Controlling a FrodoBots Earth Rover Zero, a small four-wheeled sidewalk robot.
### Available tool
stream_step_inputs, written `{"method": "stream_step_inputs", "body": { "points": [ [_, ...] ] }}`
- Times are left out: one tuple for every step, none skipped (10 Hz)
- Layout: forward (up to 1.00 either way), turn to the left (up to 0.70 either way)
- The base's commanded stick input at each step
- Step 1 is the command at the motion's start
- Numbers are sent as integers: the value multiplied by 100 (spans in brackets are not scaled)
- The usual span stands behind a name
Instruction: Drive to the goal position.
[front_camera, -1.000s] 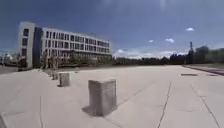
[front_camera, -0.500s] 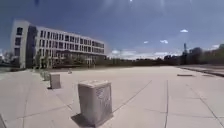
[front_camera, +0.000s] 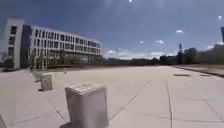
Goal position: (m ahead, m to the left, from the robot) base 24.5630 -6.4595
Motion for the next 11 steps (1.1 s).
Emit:
{"method": "stream_step_inputs", "body": {
  "points": [
    [32, -29],
    [32, -28],
    [21, -17],
    [16, -13],
    [16, -12],
    [15, -11],
    [14, -10],
    [13, -10],
    [13, -10],
    [13, -9],
    [12, -9]
  ]
}}
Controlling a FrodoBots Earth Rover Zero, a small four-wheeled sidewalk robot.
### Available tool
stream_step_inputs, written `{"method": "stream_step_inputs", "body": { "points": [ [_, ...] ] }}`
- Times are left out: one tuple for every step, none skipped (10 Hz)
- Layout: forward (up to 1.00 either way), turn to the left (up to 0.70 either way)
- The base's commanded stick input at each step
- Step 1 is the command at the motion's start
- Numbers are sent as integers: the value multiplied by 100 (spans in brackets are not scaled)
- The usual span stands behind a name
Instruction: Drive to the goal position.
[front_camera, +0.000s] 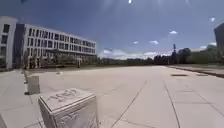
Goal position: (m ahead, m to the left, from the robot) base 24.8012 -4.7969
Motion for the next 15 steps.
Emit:
{"method": "stream_step_inputs", "body": {
  "points": [
    [12, -9],
    [11, -8],
    [10, -7],
    [7, -5],
    [6, -4],
    [5, -3],
    [6, -4],
    [6, -4],
    [6, -4],
    [6, -4],
    [6, -4],
    [6, -4],
    [6, -3],
    [5, -3],
    [5, -3]
  ]
}}
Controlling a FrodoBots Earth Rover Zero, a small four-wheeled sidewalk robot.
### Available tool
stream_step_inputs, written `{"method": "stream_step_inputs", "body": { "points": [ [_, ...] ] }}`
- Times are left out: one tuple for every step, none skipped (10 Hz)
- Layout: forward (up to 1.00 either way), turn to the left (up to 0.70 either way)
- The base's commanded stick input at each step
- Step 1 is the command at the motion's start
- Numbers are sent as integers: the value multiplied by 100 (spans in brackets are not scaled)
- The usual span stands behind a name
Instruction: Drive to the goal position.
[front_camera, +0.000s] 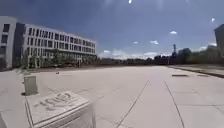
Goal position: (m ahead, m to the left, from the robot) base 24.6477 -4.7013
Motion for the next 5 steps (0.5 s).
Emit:
{"method": "stream_step_inputs", "body": {
  "points": [
    [6, -3],
    [5, 0],
    [6, 0],
    [6, 0],
    [6, 0]
  ]
}}
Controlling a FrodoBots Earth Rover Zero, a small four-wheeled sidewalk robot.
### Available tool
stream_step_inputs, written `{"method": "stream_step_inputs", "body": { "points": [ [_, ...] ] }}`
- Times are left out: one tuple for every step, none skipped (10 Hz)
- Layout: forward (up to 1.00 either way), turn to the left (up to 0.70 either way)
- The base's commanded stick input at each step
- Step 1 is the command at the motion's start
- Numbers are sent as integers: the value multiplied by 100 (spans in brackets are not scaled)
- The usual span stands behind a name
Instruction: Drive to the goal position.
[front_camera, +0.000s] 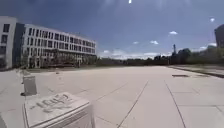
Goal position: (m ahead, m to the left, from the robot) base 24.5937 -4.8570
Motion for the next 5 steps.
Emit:
{"method": "stream_step_inputs", "body": {
  "points": [
    [6, 0],
    [6, 0],
    [6, 0],
    [6, 0],
    [6, 0]
  ]
}}
